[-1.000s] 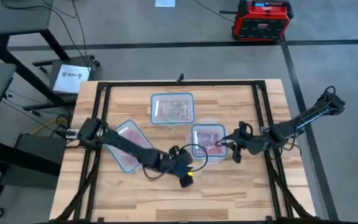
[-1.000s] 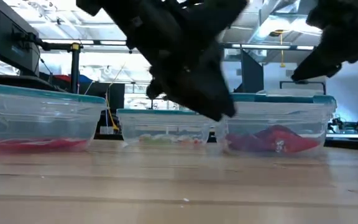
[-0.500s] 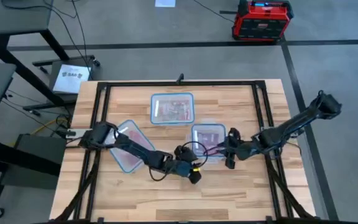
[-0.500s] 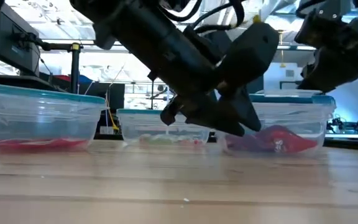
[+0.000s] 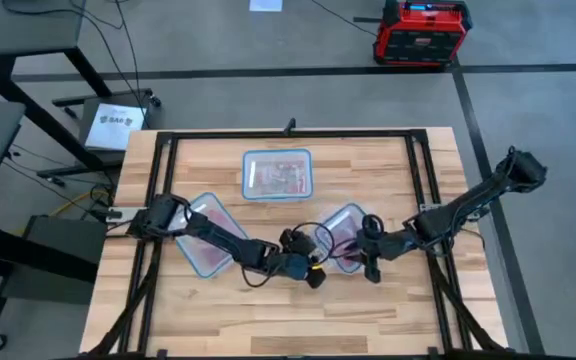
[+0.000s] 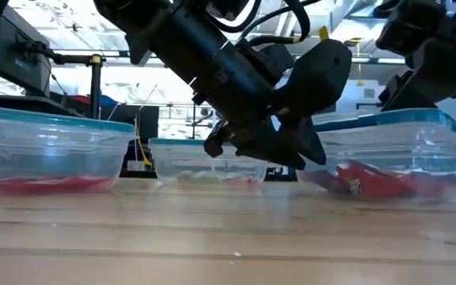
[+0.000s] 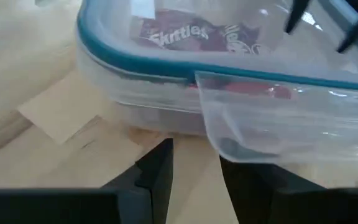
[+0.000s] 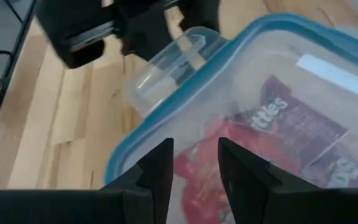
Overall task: Sort candy
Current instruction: Close the middle right transparent bin
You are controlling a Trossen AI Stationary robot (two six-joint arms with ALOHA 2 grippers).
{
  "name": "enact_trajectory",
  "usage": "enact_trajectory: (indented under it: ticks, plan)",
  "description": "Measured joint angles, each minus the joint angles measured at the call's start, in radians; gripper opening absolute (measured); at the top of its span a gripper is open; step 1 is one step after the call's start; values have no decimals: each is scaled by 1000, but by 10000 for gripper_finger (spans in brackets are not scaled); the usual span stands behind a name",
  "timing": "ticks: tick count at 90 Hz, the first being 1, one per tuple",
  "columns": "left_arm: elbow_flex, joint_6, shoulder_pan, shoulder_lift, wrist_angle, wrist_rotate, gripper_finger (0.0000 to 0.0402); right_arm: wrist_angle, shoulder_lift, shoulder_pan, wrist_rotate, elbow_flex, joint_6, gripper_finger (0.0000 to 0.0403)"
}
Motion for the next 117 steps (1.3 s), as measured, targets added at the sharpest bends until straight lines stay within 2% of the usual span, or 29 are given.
enact_trajectory:
  ticks: [14,30,45,61,71,79,88,102,110,117]
  plan:
    - [0,22,-13,0,7,3,118,-67,0,-1,2,28,-8,113]
    - [0,86,-6,-1,72,6,118,66,61,-3,2,29,-128,113]
    - [0,144,22,0,87,10,118,170,152,-32,-13,28,-155,113]
    - [0,143,30,0,82,51,118,163,139,-36,-22,35,-168,113]
    - [0,126,9,-2,3,100,118,114,98,-32,-24,46,-166,113]
    - [0,95,-11,-22,-143,143,118,65,56,-20,-24,53,-166,113]
    - [0,58,-26,-77,-296,141,118,-11,-3,-4,-21,64,-165,113]
    - [2,131,-24,-201,-287,124,118,-173,-84,16,32,61,-134,113]
    - [3,184,-6,-248,-289,118,118,-82,-91,22,113,31,-155,113]
    - [3,217,8,-260,-314,116,118,61,-58,1,113,-20,-233,113]
